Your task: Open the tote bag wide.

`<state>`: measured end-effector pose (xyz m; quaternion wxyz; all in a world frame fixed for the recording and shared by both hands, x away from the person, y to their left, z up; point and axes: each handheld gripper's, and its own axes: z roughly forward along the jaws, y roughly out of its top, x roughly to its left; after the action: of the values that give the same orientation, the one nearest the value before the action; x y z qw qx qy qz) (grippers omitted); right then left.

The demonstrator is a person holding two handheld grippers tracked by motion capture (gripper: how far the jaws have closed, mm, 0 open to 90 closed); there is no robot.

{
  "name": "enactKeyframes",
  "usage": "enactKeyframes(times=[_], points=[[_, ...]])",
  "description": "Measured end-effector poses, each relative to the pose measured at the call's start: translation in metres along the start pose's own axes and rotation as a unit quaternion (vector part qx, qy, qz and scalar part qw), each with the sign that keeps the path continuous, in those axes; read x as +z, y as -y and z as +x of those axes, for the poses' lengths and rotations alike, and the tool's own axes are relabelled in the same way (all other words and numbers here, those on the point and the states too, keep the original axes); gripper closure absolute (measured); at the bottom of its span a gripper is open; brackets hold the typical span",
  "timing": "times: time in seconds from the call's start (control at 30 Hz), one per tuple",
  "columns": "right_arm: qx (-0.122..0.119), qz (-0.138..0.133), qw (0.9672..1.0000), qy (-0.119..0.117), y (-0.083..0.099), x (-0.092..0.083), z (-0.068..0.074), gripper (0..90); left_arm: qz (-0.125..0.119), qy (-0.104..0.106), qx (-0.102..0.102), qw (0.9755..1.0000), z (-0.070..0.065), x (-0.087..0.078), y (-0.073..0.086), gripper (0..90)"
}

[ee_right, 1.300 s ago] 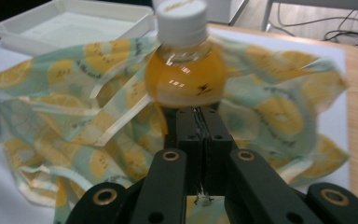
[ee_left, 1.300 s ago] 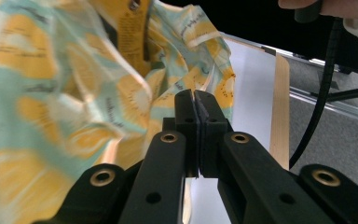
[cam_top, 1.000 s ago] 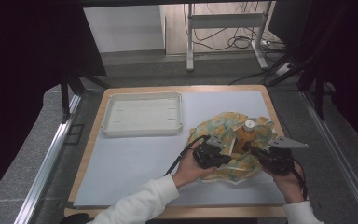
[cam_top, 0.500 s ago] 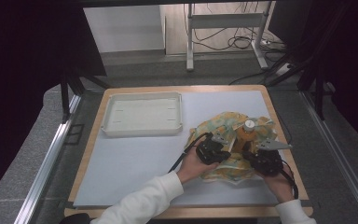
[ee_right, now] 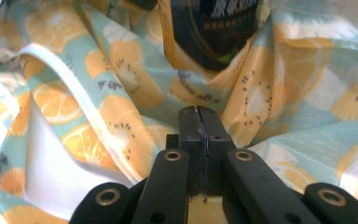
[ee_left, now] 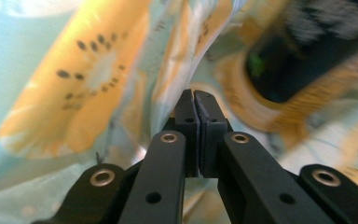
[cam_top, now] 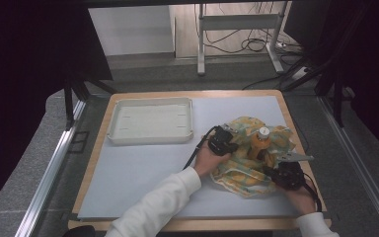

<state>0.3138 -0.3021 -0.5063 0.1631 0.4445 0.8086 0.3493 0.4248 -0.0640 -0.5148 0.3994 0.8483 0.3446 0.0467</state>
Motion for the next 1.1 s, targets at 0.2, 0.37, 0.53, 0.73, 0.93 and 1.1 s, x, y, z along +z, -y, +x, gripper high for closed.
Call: enactKeyframes(times=[0.2, 0.37, 0.53, 0.73, 0.93, 1.1], points=[[0.006, 0.002, 1.0, 0.0, 0.008, -0.004, -0.003, 89.3, 0.004, -0.014, -0.015, 0.9998, 0.018, 0.009, -0.012, 89.0], [0.006, 0.004, 1.0, 0.001, 0.009, -0.003, -0.003, 89.2, 0.008, -0.007, -0.029, 0.9995, 0.021, 0.014, -0.013, 88.7], [0.007, -0.034, 0.9994, -0.003, -0.002, -0.016, -0.003, 89.2, 0.004, 0.002, -0.017, 0.9998, 0.016, 0.006, -0.012, 88.4], [0.009, -0.092, 0.9955, 0.02, -0.019, -0.041, -0.006, 89.2, -0.019, 0.022, -0.003, 0.9996, 0.006, -0.016, -0.008, 88.2], [0.015, -0.114, 0.9929, 0.03, -0.028, -0.052, -0.013, 89.2, -0.052, 0.039, 0.025, 0.9976, -0.007, -0.056, 0.004, 88.5], [0.017, -0.132, 0.9904, 0.039, -0.039, -0.057, -0.018, 89.2, -0.068, 0.035, 0.04, 0.9963, -0.008, -0.085, 0.013, 88.5]])
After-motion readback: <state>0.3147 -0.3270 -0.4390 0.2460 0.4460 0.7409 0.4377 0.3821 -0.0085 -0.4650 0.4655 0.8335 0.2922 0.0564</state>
